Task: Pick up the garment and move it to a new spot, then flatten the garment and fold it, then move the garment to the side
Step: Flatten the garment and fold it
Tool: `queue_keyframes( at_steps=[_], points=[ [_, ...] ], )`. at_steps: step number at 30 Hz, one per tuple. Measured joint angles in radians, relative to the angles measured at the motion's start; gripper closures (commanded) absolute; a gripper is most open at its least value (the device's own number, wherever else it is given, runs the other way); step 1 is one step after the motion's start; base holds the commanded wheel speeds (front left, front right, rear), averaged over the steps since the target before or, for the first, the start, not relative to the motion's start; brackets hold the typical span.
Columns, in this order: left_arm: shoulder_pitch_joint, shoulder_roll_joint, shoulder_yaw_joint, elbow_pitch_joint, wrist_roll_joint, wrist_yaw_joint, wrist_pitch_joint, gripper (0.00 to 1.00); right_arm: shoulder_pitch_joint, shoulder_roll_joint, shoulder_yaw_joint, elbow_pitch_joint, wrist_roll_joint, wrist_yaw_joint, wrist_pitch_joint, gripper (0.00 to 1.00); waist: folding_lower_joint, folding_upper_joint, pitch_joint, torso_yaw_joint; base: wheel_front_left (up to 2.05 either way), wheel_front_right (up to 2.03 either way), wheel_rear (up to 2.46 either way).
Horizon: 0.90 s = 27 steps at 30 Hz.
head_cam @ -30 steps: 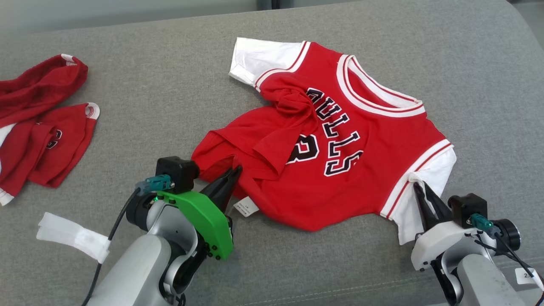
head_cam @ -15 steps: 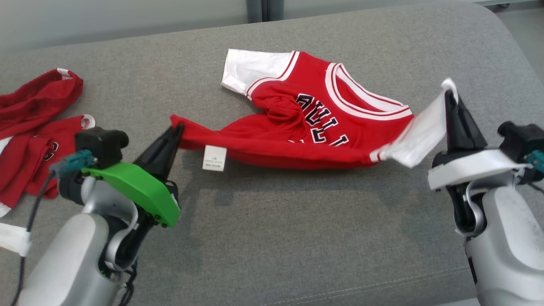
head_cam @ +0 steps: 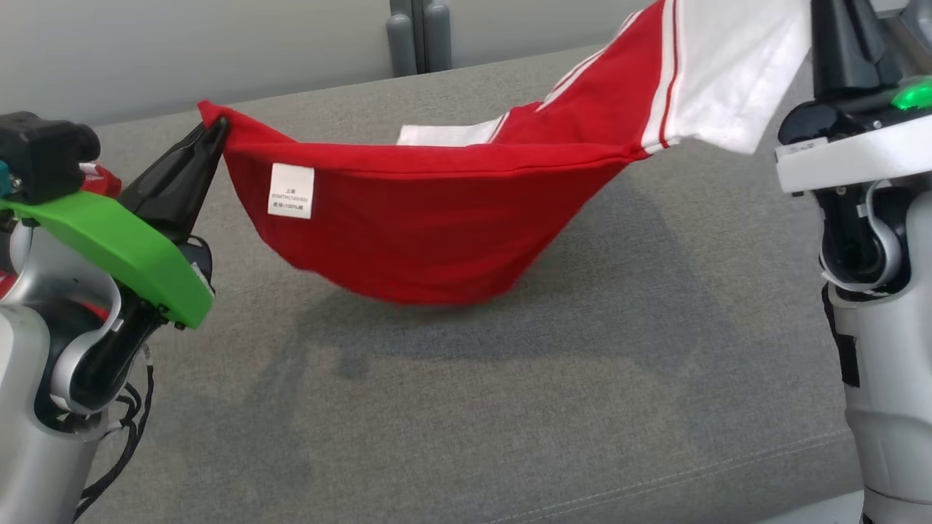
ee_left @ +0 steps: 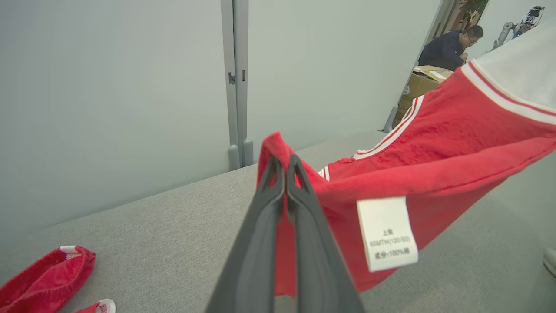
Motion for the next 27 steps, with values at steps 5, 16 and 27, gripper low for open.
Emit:
queue_keyframes(
  at_steps=[5, 16, 27],
  points=[
    [0.002, -0.005, 0.038, -0.068, -0.092, 0.000, 0.031, 1.00, -0.007, -0.004, -0.025, -0.128, 0.080, 0.000, 0.051, 1.00, 0.0000, 0.0000, -0.026, -0.017, 0.00, 0.00, 0.00],
    [0.081, 0.010, 0.107, -0.320, -0.241, 0.025, 0.112, 1.00, 0.038, -0.016, -0.098, -0.440, 0.232, -0.018, 0.202, 1.00, 0.0000, 0.0000, -0.072, -0.038, 0.00, 0.00, 0.00],
    [0.072, 0.077, 0.159, -0.363, -0.318, 0.098, 0.266, 1.00, 0.075, -0.027, -0.141, -0.454, 0.331, -0.138, 0.400, 1.00, 0.0000, 0.0000, 0.002, -0.024, 0.00, 0.00, 0.00]
  ],
)
